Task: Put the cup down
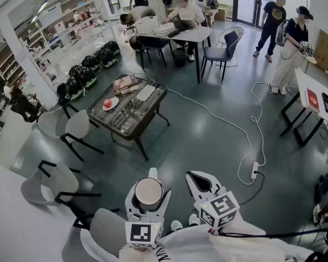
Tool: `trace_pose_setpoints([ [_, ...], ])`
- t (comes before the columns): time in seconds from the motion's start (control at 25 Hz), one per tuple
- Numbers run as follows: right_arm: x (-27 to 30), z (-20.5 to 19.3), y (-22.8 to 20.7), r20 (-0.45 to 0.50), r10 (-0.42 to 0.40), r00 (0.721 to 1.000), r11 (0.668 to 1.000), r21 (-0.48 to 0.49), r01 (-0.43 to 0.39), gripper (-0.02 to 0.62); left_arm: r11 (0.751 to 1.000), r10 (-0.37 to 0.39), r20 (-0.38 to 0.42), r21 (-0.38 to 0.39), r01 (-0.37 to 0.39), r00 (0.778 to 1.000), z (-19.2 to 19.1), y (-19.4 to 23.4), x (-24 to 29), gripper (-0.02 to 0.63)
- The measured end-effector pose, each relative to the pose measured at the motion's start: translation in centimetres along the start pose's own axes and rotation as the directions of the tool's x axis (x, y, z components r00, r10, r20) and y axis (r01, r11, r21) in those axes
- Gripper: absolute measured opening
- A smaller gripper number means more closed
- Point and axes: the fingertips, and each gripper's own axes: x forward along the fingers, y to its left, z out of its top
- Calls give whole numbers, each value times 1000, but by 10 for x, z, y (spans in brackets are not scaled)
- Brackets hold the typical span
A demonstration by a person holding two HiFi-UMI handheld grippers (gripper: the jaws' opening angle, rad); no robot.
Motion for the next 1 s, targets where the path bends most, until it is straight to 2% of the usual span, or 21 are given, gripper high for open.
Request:
trace_pose_setpoints([
  [0.16, 2, -1, -9, -15, -4, 1000, 1000, 1, 4, 5, 1000, 8, -9, 7, -8, 1000, -1, -2, 8, 391],
  [0.4, -2, 7, -30, 28, -9, 1000, 1000, 29, 8, 5, 1000, 19, -10, -1, -19, 1000, -2, -5, 24, 391],
  [0.72, -11, 3, -67, 18, -14, 1000, 999, 42, 13, 6, 999, 51, 6, 11, -51, 999, 3, -13, 45, 391],
  [1.0, 2, 6, -77, 19, 7, 1000, 999, 36, -8, 6, 999, 53, 10, 12, -53, 999, 5, -9, 67, 391],
])
